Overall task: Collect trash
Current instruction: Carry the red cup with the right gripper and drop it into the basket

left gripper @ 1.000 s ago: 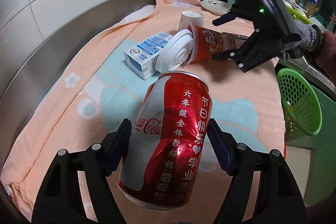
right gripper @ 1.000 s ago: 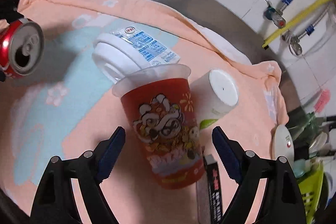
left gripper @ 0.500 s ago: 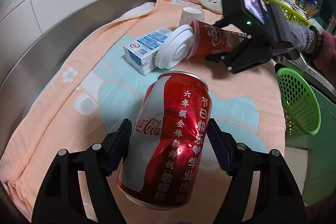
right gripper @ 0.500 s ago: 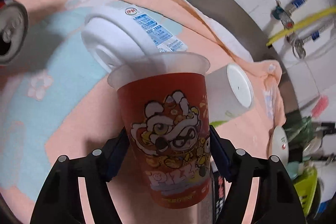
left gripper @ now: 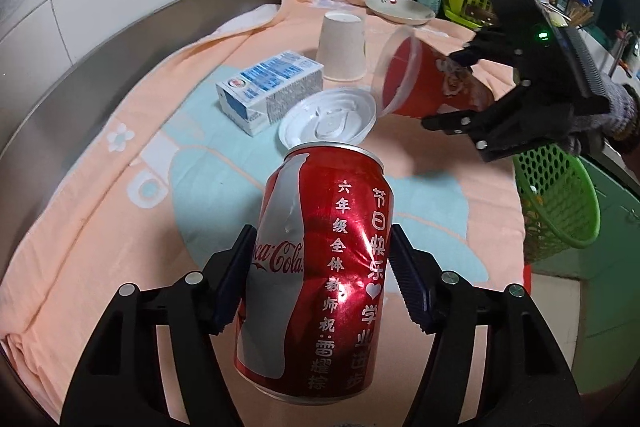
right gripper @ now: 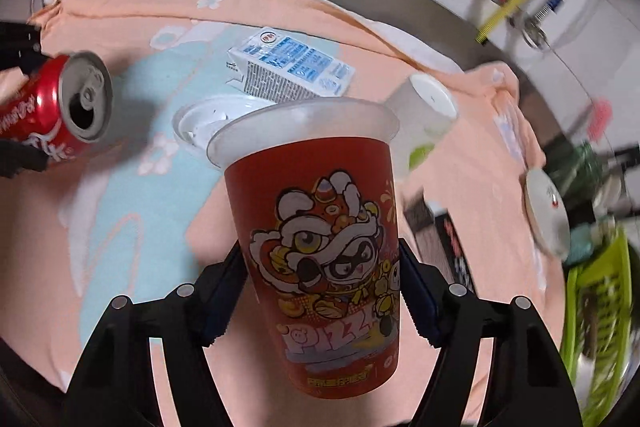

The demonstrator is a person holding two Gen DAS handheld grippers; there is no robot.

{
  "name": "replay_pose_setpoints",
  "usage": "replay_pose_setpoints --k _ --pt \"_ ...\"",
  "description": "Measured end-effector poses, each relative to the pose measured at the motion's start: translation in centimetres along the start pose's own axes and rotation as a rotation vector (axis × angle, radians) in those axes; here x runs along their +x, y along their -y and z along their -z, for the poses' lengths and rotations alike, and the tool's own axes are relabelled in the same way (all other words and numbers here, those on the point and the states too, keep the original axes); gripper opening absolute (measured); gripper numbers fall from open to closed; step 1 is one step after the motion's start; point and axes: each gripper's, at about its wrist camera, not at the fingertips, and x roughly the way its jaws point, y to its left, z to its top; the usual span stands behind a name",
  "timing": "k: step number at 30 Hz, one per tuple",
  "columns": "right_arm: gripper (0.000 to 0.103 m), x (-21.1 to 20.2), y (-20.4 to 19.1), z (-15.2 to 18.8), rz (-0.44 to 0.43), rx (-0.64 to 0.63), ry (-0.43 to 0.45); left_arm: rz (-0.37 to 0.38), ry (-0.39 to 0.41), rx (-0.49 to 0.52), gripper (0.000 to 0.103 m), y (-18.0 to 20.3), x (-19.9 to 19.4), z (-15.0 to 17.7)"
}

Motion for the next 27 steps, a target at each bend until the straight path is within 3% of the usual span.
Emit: replay_pose_setpoints --k 6,11,16,23,27 --pt "0.069 -1.8 -0.3 2.8 0.000 0.104 0.014 -0.001 -0.019 0.003 0.064 0.6 0.6 0.2" --pt "0.069 -4.1 1.2 5.7 -0.014 0.266 0.059 0.034 -0.013 0.002 0.064 1.5 0.4 0.0" --pt "0.069 -7.0 4.4 11.7 0.030 0.473 0.063 0.068 0.008 0.039 0.064 3.4 -0.1 -0.6" --pt "0.069 -8.8 7.8 22.4 0.123 0.758 -0.014 0.135 0.036 0.085 0.064 6.8 -0.7 -1.5" --pt "0.069 -7.3 7.7 26.6 0.091 0.871 -0.068 0.177 0.052 0.116 0.064 9.2 -0.7 -2.1"
